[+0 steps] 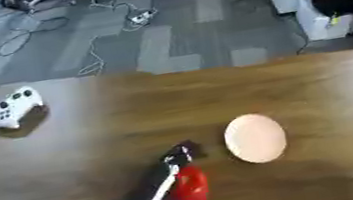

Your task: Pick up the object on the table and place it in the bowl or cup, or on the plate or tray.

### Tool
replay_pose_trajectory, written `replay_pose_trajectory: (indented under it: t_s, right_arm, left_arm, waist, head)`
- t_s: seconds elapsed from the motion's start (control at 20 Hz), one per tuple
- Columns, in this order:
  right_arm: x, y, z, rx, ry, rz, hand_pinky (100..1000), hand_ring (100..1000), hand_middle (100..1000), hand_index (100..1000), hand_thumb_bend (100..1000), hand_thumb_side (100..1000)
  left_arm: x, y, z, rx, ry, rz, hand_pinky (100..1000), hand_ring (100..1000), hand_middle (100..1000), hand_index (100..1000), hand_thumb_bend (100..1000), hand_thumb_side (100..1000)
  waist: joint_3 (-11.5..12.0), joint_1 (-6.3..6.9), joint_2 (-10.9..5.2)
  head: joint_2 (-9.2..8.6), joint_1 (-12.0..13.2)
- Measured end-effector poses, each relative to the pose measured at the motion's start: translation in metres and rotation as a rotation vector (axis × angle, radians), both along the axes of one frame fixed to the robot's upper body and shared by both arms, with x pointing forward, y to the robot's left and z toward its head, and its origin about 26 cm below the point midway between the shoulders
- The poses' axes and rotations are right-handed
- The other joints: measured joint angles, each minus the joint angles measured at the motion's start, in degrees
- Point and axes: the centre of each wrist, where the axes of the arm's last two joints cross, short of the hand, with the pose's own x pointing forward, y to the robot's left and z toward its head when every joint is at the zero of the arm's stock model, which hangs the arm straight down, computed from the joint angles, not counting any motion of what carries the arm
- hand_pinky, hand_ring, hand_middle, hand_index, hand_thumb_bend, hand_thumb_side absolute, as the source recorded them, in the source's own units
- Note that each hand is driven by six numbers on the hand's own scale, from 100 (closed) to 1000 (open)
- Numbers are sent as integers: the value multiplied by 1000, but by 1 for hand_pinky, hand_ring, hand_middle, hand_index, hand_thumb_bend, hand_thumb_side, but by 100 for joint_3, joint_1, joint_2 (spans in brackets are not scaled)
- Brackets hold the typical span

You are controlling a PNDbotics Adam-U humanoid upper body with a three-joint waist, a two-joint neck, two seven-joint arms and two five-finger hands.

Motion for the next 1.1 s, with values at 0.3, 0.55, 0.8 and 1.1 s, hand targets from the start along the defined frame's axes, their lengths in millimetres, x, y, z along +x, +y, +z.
replay_pose_trajectory:
  t_s: [0.3,0.55,0.8,1.1]
  right_arm:
    - [0,0,0,1,1,-2,804,694,911,895,272,711]
    - [0,0,0,1,0,-2,803,694,912,896,269,711]
    - [0,0,0,2,1,-2,804,694,912,897,267,711]
    - [0,0,0,2,1,-2,803,693,912,897,264,711]
  left_arm:
    - [-1,1,5,112,-41,37,178,1000,500,645,264,256]
    - [-1,1,7,105,-61,77,100,1000,464,596,166,104]
    - [-2,0,8,89,-77,113,100,1000,333,472,152,100]
    - [-2,0,8,97,-89,125,100,1000,266,395,302,100]
  waist:
    - [1,14,8]
    - [2,16,15]
    - [7,19,31]
    - [14,24,31]
  head:
    - [0,1]
    - [0,1]
    - [0,1]
    - [-4,1]
